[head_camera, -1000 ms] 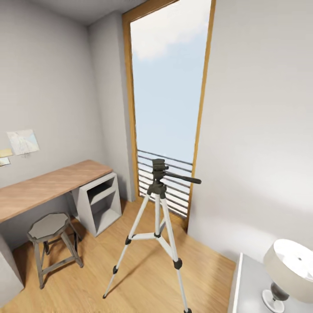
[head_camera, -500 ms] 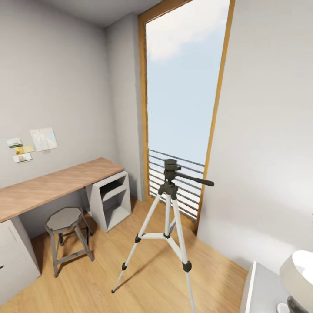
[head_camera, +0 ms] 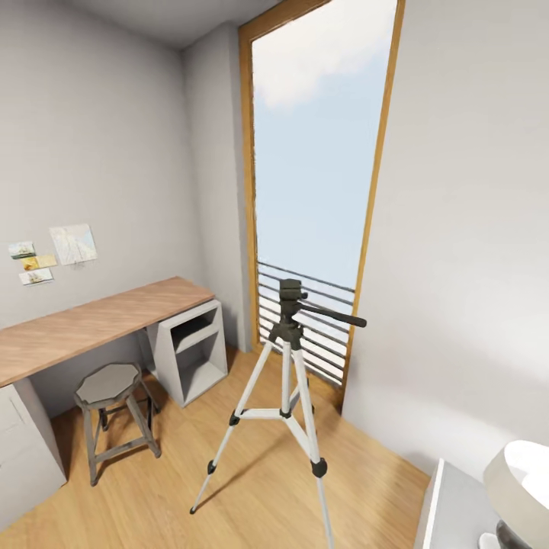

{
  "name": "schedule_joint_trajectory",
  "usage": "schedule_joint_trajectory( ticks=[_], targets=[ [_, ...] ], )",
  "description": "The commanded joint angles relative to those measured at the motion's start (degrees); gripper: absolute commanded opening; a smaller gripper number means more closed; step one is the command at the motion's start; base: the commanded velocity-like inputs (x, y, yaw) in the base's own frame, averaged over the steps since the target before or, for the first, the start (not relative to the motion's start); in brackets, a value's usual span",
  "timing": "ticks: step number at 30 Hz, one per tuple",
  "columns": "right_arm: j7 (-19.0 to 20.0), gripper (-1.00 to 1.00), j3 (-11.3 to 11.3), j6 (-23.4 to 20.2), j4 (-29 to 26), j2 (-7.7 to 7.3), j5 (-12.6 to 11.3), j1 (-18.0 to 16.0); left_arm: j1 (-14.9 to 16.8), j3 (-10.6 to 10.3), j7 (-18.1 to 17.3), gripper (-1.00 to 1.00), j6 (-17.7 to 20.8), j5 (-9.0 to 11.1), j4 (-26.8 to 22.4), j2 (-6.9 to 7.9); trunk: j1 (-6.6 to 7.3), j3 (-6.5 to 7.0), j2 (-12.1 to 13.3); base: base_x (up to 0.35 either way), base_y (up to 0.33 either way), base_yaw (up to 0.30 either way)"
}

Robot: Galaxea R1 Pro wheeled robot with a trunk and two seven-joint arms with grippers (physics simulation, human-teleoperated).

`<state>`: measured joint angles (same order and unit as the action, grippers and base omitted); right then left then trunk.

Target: Attach the digital camera to the camera tripod in the bedroom.

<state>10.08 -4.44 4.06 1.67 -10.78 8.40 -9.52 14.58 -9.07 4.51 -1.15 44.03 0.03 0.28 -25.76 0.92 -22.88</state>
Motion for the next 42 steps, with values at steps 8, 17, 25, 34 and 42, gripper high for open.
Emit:
schedule_joint_trajectory(
  ticks=[8, 17, 25, 34, 42],
  targets=[
    [0.12, 1.00, -0.48, 0.34, 0.18, -0.03, 0.57, -0.06, 0.01, -0.51, 0.15, -1.00, -0.08, 0.19, 0.01, -0.08, -0.02, -0.02, -0.04, -0.090, -0.027, 0.000],
    [0.12, 1.00, -0.48, 0.34, 0.18, -0.03, 0.57, -0.06, 0.01, -0.51, 0.15, -1.00, -0.08, 0.18, 0.02, -0.09, -0.02, -0.02, -0.04, -0.101, -0.016, 0.000],
    [0.08, 1.00, -0.48, 0.36, 0.18, -0.03, 0.57, -0.06, 0.01, -0.52, 0.11, -1.00, -0.04, 0.12, 0.05, -0.16, -0.02, -0.02, -0.04, -0.035, -0.002, 0.000],
    [0.03, 1.00, -0.48, 0.34, 0.18, -0.03, 0.57, -0.06, 0.01, -0.51, 0.14, -1.00, 0.00, 0.03, 0.05, -0.50, -0.02, -0.02, -0.04, -0.219, 0.000, 0.000],
    [-0.01, 1.00, -0.49, 0.37, 0.18, -0.03, 0.57, -0.06, 0.01, -0.51, 0.15, -1.00, 0.01, 0.01, 0.05, -0.54, -0.02, -0.02, -0.04, -0.037, 0.000, 0.000]
  ],
)
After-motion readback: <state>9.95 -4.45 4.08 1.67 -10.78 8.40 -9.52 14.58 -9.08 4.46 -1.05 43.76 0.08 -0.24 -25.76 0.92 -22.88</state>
